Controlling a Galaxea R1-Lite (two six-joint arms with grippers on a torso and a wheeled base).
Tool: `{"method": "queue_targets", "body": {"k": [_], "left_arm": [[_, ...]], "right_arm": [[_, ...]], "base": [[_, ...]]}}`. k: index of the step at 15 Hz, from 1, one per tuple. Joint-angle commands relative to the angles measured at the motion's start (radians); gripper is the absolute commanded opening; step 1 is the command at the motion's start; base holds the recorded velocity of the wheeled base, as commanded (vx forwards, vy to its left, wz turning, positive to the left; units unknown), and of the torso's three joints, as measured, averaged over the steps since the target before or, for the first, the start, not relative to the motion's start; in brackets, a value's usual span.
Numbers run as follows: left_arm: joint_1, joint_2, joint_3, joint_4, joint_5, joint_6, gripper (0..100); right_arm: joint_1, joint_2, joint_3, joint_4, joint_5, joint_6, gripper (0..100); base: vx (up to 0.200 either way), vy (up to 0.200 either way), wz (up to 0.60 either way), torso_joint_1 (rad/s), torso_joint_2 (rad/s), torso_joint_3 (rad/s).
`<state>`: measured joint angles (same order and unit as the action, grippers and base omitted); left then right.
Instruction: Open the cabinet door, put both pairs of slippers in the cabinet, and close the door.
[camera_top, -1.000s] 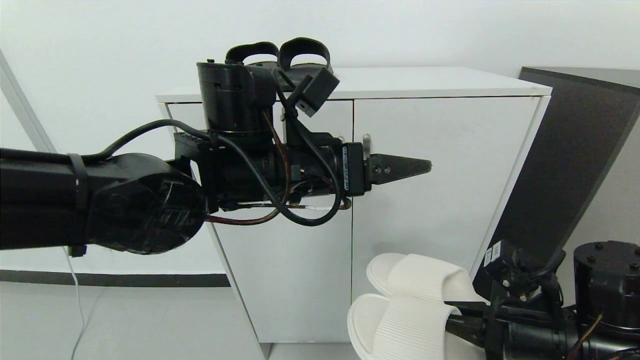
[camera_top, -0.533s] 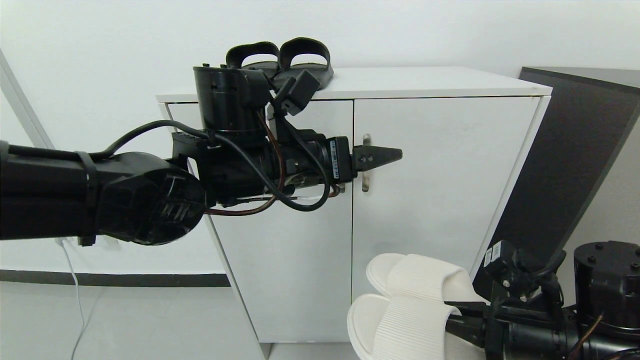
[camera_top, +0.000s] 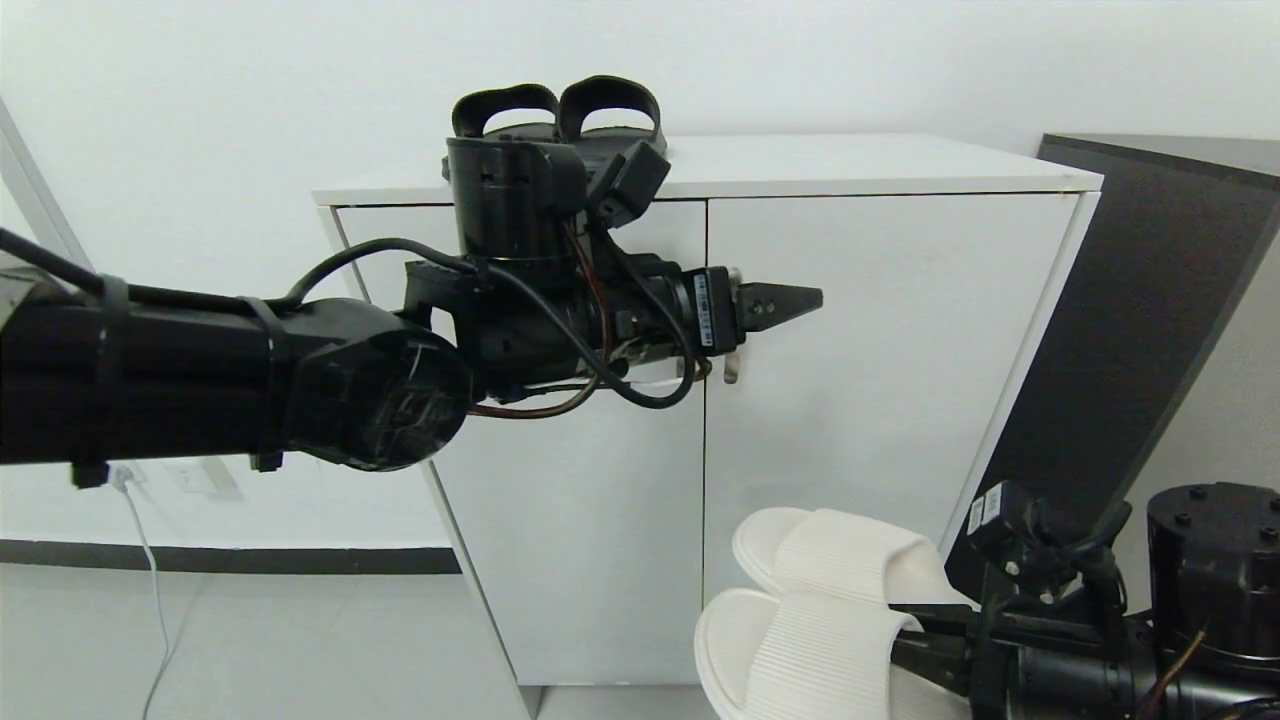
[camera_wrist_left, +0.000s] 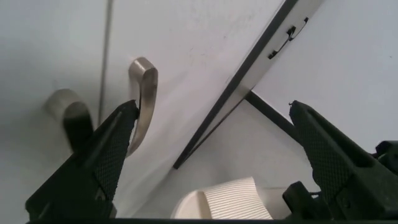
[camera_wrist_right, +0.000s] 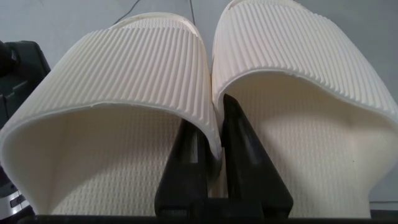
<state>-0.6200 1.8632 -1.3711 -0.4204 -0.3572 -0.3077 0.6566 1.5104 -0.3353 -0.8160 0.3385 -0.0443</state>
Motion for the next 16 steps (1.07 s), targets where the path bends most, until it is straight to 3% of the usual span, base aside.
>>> {"method": "queue_targets", "body": {"k": [1, 3, 4, 8, 16], "left_arm": [[-0.012, 0.033, -0.016, 0.0, 0.003, -0.001, 100], [-0.014, 0.04, -0.023, -0.001, 0.003, -0.002, 100], [-0.014, 0.036, -0.02, -0.001, 0.001, -0.004, 0], [-0.014, 0.002, 0.01, -0.001, -0.003, -0.007, 0], [-0.018, -0.136, 0.185, -0.032, -0.008, -0.007, 0]], "right_arm": [[0.0, 0.002, 0.001, 0.0, 0.0, 0.0, 0], [0.0, 0.002, 0.002, 0.0, 0.0, 0.0, 0], [0.001, 0.002, 0.002, 0.0, 0.0, 0.0, 0], [0.0, -0.007, 0.016, 0.0, 0.045, -0.003, 0], [0.001, -0.033, 0.03, 0.004, 0.086, -0.006, 0]], "base": [[0.0, 0.0, 0.0, 0.0, 0.0, 0.0], [0.0, 0.0, 0.0, 0.0, 0.0, 0.0], [0.0, 0.0, 0.0, 0.0, 0.0, 0.0], [0.0, 0.0, 0.0, 0.0, 0.0, 0.0], [0.0, 0.0, 0.0, 0.0, 0.0, 0.0]]}}
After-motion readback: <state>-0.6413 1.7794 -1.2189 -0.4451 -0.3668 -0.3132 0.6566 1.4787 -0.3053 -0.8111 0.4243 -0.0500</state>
